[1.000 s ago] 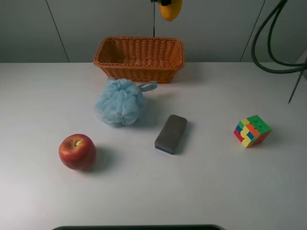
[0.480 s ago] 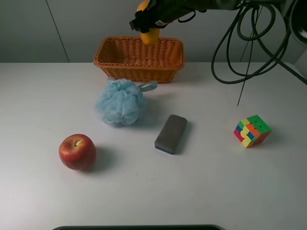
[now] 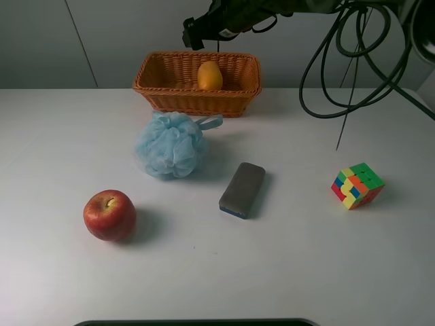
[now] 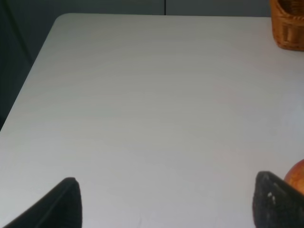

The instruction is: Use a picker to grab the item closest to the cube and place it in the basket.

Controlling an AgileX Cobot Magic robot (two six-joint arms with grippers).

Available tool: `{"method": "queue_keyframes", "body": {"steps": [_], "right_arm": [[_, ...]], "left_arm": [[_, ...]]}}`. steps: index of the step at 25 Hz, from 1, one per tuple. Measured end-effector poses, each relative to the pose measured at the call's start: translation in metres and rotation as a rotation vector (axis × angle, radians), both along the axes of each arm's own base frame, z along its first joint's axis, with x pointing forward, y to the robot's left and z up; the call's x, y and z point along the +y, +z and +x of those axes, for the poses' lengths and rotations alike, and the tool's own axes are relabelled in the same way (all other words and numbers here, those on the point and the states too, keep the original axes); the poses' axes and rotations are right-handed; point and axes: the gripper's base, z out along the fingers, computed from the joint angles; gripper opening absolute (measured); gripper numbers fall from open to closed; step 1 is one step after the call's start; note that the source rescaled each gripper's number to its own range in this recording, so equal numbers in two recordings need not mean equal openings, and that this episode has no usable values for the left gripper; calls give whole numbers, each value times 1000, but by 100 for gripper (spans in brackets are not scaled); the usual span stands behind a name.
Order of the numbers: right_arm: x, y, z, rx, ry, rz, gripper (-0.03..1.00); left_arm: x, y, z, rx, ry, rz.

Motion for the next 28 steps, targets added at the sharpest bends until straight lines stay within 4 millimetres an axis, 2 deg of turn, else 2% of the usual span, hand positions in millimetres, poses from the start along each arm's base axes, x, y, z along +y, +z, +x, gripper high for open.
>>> {"method": "queue_keyframes", "body": {"steps": [9, 13, 17, 21, 25, 28], "right_arm": [[-1, 3, -3, 12, 22, -37, 99], [-14, 36, -19, 72, 71, -129, 100], [-51, 84, -43, 201, 53, -199, 100], [-107, 126, -71, 351, -39, -307, 100], [-160, 167, -95, 315, -162, -327, 100], [-200, 187, -128, 309, -256, -307, 100]], "left_arm": [[0, 0, 0, 0, 0, 0], [0, 0, 0, 0, 0, 0], [0, 0, 0, 0, 0, 0], [0, 0, 0, 0, 0, 0], [0, 0, 0, 0, 0, 0], [0, 0, 0, 0, 0, 0]]}}
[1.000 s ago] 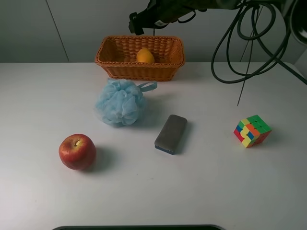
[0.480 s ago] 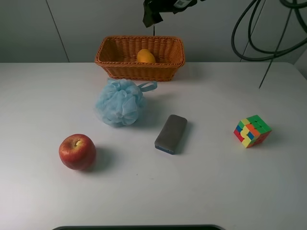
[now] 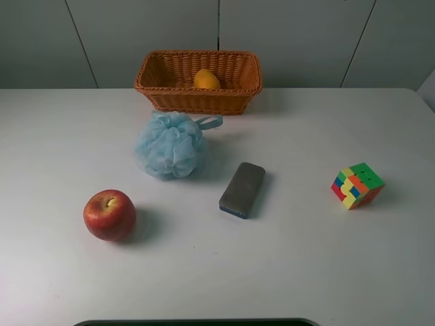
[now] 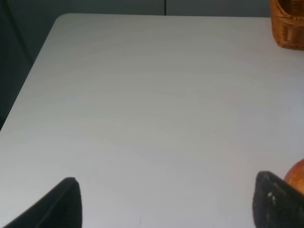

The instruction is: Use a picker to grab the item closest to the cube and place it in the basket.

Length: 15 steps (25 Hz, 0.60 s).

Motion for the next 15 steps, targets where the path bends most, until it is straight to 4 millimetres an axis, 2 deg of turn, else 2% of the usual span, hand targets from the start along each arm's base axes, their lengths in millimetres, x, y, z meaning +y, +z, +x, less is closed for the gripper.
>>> {"method": "queue_keyframes", "body": {"steps": [2, 5, 6, 9, 15], "right_arm": [[-26, 9, -29, -13, -68, -6, 100], [-51, 19, -88, -47, -152, -5, 100], [-57, 16, -103, -55, -179, -5, 100], [-65, 15, -153, -134, -233, -6, 100], [-56, -6, -237, -249, -253, 18, 100]], "left_arm": [[0, 0, 0, 0, 0, 0], [0, 0, 0, 0, 0, 0], [0, 0, 0, 0, 0, 0], [0, 0, 0, 0, 0, 0], [0, 0, 0, 0, 0, 0]]}}
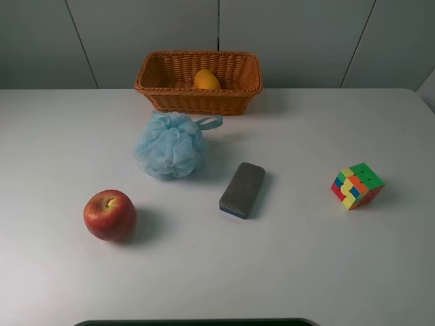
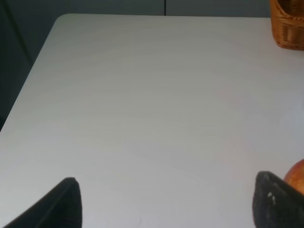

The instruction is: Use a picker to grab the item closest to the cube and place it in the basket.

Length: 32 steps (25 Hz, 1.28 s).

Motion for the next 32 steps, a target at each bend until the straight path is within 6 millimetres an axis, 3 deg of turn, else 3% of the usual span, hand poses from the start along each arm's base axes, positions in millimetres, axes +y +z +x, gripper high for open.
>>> {"method": "queue_keyframes", "body": {"steps": [3, 6, 14, 25, 32], "right_arm": [[6, -19, -32, -76, 6, 18, 100], [10, -42, -51, -138, 12, 38, 100], [17, -91, -74, -178, -21, 139, 100], [15, -102, -95, -145, 8, 156, 100], [9, -107, -114, -273, -33, 186, 100]], "left_arm": [[0, 0, 0, 0, 0, 0], [0, 0, 0, 0, 0, 0], [0, 0, 0, 0, 0, 0], [0, 0, 0, 0, 0, 0], [0, 0, 0, 0, 0, 0]]}}
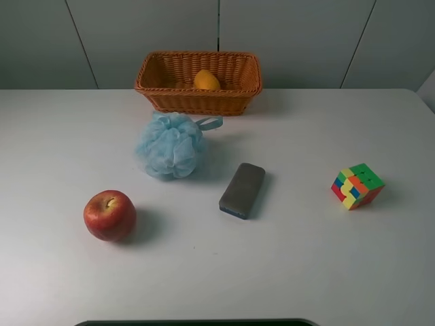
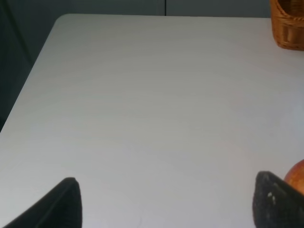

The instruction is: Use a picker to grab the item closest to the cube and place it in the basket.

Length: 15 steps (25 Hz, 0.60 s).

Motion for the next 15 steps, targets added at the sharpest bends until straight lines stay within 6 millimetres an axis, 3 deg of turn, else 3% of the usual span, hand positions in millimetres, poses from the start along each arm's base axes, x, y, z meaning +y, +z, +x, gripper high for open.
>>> {"method": "queue_keyframes", "body": {"steps": [15], "right_arm": [[-1, 0, -2, -17, -17, 9, 100]], "left_arm": [[0, 0, 0, 0, 1, -2]]}}
